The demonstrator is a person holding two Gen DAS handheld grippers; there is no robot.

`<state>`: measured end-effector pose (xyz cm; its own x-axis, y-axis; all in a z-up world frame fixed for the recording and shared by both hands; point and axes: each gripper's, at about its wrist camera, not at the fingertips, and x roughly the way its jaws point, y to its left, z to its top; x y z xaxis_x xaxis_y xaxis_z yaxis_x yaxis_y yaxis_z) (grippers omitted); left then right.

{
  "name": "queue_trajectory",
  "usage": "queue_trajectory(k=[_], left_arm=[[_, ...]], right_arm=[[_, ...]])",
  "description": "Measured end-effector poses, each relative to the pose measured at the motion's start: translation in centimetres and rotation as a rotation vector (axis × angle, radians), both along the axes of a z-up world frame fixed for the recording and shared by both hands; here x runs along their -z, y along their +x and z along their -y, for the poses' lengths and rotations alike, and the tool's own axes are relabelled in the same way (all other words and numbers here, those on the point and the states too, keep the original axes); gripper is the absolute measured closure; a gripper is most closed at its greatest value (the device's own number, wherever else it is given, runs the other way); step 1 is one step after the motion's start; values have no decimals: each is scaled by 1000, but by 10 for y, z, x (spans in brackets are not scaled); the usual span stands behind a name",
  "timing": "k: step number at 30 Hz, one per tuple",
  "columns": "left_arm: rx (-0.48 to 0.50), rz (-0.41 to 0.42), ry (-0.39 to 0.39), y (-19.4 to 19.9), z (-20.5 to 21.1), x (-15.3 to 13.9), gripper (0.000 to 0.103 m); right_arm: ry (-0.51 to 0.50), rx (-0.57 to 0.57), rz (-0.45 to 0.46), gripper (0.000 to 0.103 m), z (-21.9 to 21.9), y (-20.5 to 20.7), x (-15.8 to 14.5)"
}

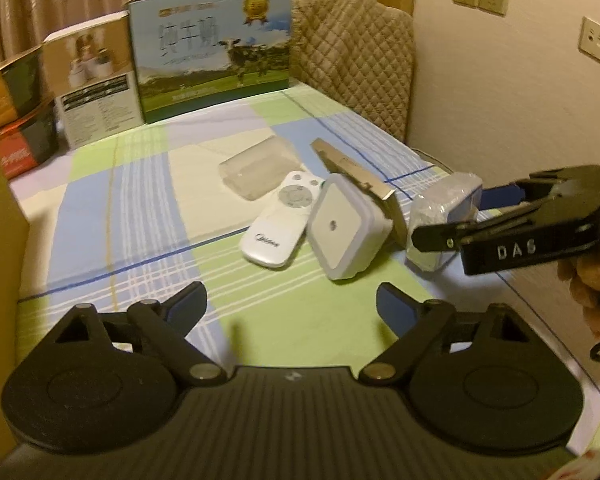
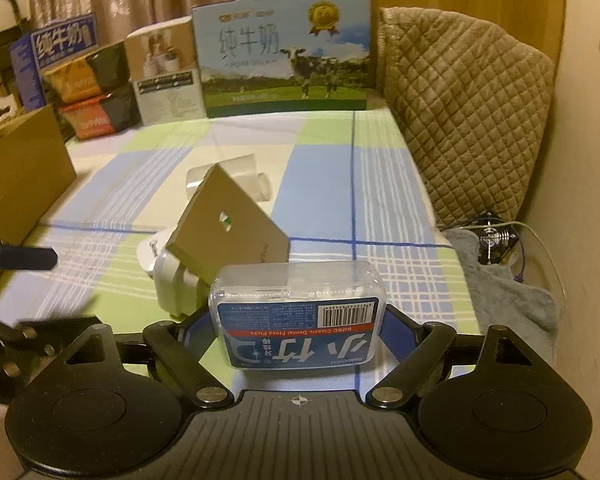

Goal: Organize rigid objects
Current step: 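Grasp the white charger with the left tool while the right tool grasps the clear toothpick box, then carry the white charger and toothpick box with both tools over the cardboard box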

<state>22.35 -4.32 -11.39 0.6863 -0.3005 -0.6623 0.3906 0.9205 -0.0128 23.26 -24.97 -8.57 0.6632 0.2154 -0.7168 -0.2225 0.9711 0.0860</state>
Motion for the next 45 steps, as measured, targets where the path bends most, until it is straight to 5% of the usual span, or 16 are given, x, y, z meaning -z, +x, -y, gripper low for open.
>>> queue_trajectory(k=[9, 14, 20, 29, 45], left_arm=[[83, 39, 19, 13, 29, 10, 32], [120, 62, 23, 22, 45, 13, 55], [120, 70, 20, 30, 54, 17, 69], [79, 66, 42, 22, 46, 11, 81], [-69, 11, -1, -45, -19, 8, 80]], right_arm=[[27, 72, -10, 21, 14, 0, -4], [28, 81, -7, 21, 15, -1, -5], [25, 100, -12, 21, 17, 0, -4], [28, 102, -12, 21, 16, -1, -4], [57, -9, -2, 21, -18, -21, -15]])
